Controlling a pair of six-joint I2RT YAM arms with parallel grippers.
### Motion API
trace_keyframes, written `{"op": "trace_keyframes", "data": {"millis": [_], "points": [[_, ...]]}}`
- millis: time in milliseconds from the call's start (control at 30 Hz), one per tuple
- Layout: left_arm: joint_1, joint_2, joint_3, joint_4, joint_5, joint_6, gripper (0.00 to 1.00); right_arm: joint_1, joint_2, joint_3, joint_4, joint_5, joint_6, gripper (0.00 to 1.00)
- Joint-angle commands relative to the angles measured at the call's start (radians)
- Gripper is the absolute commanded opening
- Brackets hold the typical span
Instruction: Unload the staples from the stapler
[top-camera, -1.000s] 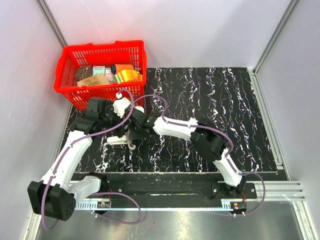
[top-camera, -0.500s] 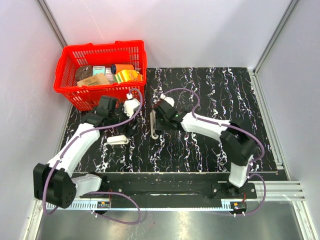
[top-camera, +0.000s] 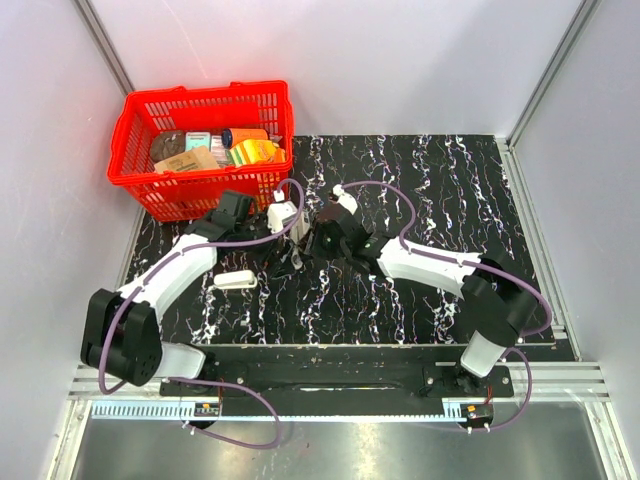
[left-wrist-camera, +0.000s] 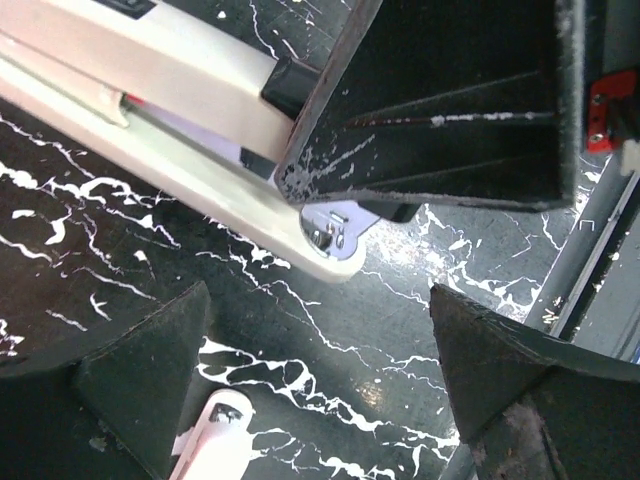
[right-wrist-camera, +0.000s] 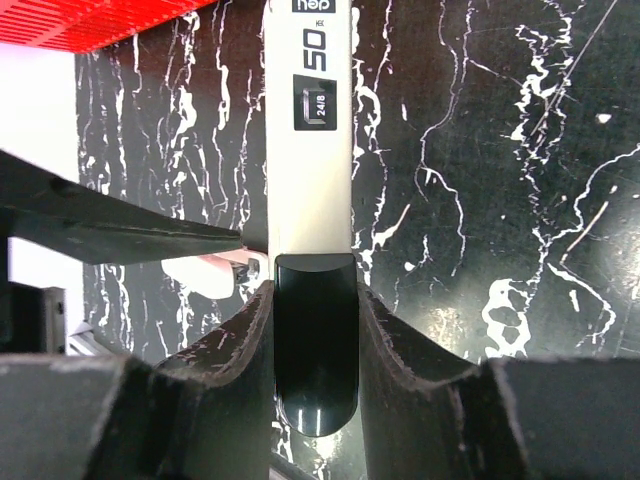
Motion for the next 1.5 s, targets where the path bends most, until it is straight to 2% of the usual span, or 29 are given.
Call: {"op": "trace_keyframes", "data": {"millis": [0,167,533,800,933,1067,1167,1233,1400,1467], "points": [[0.000,0.044,-0.004,0.065,0.072,0.040,0.97,0.007,-0.079,0.002,0.170,-0.017,0.072,0.00],[0.003,0.070,-0.032,0.110,0.041,0.069,0.96,0.007,-0.095,-0.013,0.194,-0.048,0.092,0.00],[0.039,0.086,-0.032,0.169,0.027,0.082,0.50,0.018,-0.097,-0.076,0.207,-0.111,0.116,0.00],[0.049,0.092,-0.040,0.178,-0.020,0.118,0.38,0.019,-0.125,-0.189,0.203,-0.143,0.095,0.00],[0.049,0.112,-0.043,0.198,-0.082,0.164,0.40,0.019,-0.160,-0.241,0.172,-0.150,0.037,0.00],[0.049,0.138,-0.021,0.213,-0.131,0.181,0.36,0.019,-0.189,-0.283,0.135,-0.149,0.001,0.00],[0.049,0.151,0.000,0.190,-0.103,0.169,0.37,0.019,-0.209,-0.303,0.134,-0.126,0.001,0.00],[0.047,0.162,0.021,0.140,-0.054,0.154,0.45,0.019,-0.214,-0.298,0.134,-0.103,0.007,0.00],[0.049,0.158,0.042,0.042,0.064,0.112,0.76,0.019,-0.208,-0.234,0.125,-0.051,0.003,0.00],[0.050,0.147,0.035,0.022,0.117,0.100,0.82,0.019,-0.197,-0.202,0.120,-0.037,0.003,0.00]]}}
